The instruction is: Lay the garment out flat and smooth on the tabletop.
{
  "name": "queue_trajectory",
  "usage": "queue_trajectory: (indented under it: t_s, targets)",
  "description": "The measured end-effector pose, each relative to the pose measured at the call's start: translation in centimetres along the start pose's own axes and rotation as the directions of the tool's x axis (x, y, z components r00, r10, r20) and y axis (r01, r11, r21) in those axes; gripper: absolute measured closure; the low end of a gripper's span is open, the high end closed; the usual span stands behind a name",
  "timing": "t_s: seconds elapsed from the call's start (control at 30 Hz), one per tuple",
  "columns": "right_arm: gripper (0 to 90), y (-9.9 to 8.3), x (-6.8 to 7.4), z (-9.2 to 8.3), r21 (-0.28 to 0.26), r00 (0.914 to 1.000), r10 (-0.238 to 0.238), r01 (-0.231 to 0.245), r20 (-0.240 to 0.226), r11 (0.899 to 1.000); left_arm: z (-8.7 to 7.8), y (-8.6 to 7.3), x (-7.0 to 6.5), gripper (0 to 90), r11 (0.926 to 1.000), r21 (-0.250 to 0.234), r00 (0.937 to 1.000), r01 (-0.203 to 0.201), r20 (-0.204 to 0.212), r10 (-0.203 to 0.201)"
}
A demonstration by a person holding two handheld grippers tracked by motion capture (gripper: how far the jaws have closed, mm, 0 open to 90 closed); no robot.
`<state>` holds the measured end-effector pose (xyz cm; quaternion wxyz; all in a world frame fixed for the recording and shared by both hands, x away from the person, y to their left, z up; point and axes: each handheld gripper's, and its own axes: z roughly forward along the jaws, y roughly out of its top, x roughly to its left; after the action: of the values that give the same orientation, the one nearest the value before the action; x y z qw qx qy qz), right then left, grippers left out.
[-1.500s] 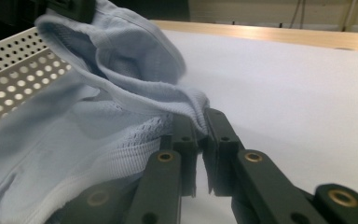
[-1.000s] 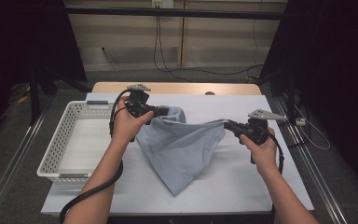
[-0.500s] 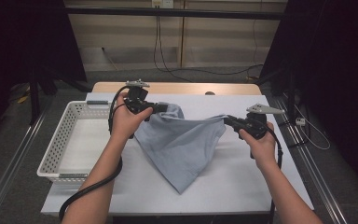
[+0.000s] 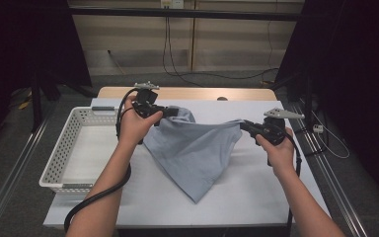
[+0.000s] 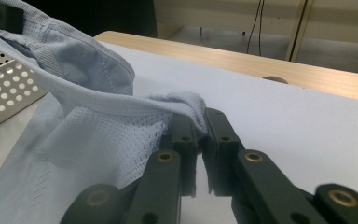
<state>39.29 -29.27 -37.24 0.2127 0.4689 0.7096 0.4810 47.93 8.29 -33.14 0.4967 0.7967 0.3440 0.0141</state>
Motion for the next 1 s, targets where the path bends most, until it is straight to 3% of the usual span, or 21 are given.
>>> queue_trajectory:
  t_s: [0.3,0.4,0.47,0.5,0.53,0.57,0.6,0.67,0.73,0.83,1.0]
  targets:
    - [84.4,2.0,-0.9,0.5,0.020,0.9993,-0.034,0.033,0.018,0.999,0.2,1.4,0.7,85.5,0.9998,-0.019,1.0000,0.002,0.008,-0.001]
    - [84.9,4.2,-1.4,1.4,0.012,0.9956,-0.063,0.062,0.070,0.998,0.4,2.5,1.2,85.6,0.9989,-0.048,1.0000,0.005,-0.005,-0.006]
    - [83.0,6.4,-1.9,2.4,-0.011,0.9893,-0.055,0.057,0.135,0.998,0.9,3.2,1.6,84.7,0.9972,-0.074,0.9999,0.008,-0.008,-0.009]
    - [71.4,7.3,-2.0,3.0,-0.025,0.9849,-0.055,0.060,0.164,0.998,1.1,3.4,1.8,78.9,0.9967,-0.080,0.9996,0.014,-0.022,-0.016]
    - [56.6,8.1,-1.9,3.6,-0.018,0.9728,-0.071,0.077,0.220,0.997,1.4,3.5,1.9,66.9,0.9958,-0.090,0.9989,0.016,-0.042,-0.020]
    - [55.8,8.7,-1.6,3.9,-0.007,0.9614,-0.100,0.105,0.257,0.994,1.6,3.5,1.9,53.1,0.9955,-0.094,0.9987,0.009,-0.050,-0.014]
    - [52.0,8.9,-1.3,4.1,-0.009,0.9609,-0.112,0.118,0.253,0.993,1.7,3.4,1.8,42.1,0.9962,-0.087,0.9979,-0.006,-0.064,0.000]
    - [39.9,8.6,-0.7,4.1,-0.010,0.9765,-0.075,0.078,0.202,0.997,1.9,2.9,1.5,31.9,0.9971,-0.070,0.9950,-0.031,-0.097,0.024]
    - [38.4,7.5,-0.2,3.9,0.022,0.9751,-0.105,0.102,0.196,0.995,2.0,2.4,1.5,25.8,0.9977,-0.061,0.9952,-0.031,-0.095,0.026]
    - [34.7,5.4,-0.1,3.3,0.034,0.9859,-0.066,0.061,0.154,0.998,2.0,1.3,1.2,21.9,0.9981,-0.054,0.9944,-0.028,-0.103,0.023]
    - [31.2,2.2,0.2,2.1,0.066,0.9899,-0.069,0.061,0.124,0.996,2.0,-0.7,0.6,19.5,0.9994,-0.029,0.9943,-0.019,-0.106,0.016]
